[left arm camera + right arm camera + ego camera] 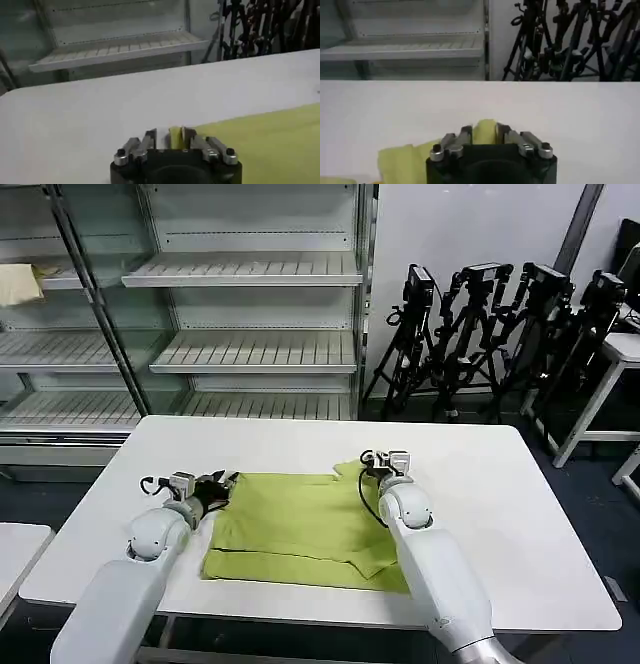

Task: Fold and organize the clothes.

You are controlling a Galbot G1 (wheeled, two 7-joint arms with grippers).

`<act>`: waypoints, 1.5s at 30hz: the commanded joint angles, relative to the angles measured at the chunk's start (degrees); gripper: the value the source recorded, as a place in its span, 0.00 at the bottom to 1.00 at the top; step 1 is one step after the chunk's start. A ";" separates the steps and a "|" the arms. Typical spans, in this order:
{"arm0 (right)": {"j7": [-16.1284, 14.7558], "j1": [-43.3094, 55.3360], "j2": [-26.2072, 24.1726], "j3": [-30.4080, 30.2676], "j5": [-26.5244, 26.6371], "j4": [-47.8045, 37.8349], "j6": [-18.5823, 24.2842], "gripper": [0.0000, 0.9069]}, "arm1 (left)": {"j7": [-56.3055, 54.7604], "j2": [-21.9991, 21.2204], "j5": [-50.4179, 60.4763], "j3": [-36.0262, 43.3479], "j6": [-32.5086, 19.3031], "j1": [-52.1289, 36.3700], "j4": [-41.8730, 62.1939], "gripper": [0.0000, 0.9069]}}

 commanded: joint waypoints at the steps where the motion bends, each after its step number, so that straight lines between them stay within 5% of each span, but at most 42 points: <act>1: -1.22 -0.32 -0.63 -0.01 0.22 1.14 2.63 0.00 | 0.47 -0.08 0.18 0.13 -0.25 -0.06 0.36 0.01; 10: 0.50 -8.77 -8.52 -1.04 6.69 20.29 1.07 0.00 | -0.26 0.21 -1.13 -0.96 -1.64 1.52 -4.09 0.01; 19: 1.19 -21.63 -15.44 1.88 8.06 37.10 0.24 0.00 | -2.46 2.14 -3.14 -4.61 -2.52 12.47 -15.87 0.01; 45: 0.61 -41.93 -18.03 7.76 0.95 53.64 1.04 0.00 | -3.34 2.64 -3.15 -11.32 -5.55 25.65 -26.09 0.02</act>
